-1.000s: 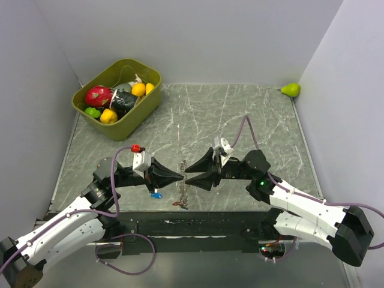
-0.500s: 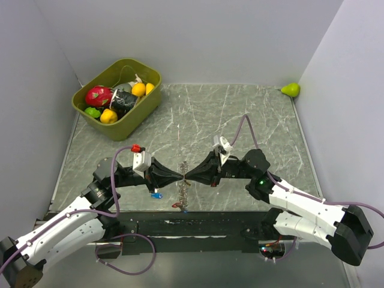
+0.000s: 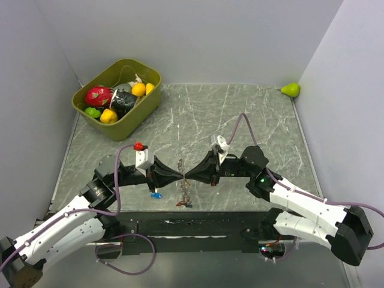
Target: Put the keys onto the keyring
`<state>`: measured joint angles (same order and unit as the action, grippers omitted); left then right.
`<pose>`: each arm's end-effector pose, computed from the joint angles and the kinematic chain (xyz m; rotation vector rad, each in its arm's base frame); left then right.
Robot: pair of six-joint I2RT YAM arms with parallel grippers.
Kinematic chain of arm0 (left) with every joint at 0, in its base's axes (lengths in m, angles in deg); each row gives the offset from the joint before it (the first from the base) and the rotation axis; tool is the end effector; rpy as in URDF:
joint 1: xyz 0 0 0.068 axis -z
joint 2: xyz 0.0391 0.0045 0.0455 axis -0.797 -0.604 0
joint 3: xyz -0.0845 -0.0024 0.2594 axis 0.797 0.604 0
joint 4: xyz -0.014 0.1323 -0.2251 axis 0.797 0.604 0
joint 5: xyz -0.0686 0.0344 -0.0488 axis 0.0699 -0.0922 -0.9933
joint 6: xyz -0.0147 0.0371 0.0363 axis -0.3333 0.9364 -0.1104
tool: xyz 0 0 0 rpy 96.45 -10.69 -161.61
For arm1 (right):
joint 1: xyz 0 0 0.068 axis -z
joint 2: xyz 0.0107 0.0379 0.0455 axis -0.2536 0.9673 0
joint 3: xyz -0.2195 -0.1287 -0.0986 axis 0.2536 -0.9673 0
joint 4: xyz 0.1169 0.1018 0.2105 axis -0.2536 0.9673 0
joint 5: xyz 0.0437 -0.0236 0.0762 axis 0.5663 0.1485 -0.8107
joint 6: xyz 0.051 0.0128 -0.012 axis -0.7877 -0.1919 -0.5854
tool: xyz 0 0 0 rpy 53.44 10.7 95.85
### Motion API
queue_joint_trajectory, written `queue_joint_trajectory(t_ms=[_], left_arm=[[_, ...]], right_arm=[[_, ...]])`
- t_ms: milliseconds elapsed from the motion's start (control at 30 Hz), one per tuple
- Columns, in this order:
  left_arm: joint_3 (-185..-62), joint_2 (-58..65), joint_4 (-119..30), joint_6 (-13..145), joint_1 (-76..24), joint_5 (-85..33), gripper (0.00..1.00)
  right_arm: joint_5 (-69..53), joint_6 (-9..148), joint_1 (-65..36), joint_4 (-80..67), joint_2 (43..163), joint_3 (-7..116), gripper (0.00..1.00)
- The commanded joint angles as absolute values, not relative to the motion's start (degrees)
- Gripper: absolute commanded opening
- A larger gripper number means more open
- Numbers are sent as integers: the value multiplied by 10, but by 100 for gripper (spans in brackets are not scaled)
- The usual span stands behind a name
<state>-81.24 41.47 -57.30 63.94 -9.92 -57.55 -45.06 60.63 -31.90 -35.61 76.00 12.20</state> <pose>0.1037 -0.1279 0.3129 0.9799 1.2955 -1.2794 0.1289 0.1725 0.3089 -1.0696 1.2546 1.4026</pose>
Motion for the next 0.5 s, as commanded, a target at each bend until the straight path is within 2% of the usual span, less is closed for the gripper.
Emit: queue_joint_trajectory(t_ms=[0,167,467], left_arm=[[-874,407,-504,676,-94,-559,15],[-918,393,-430,694,-93,-545,35],[-1025,333,-245,792,-93,-555,50]], right_arm=[[-455,663,-313,-292,741,171,0],[-478,719,-310,-203,752,214,0],[-494,827,-309,-11,790,301,0]])
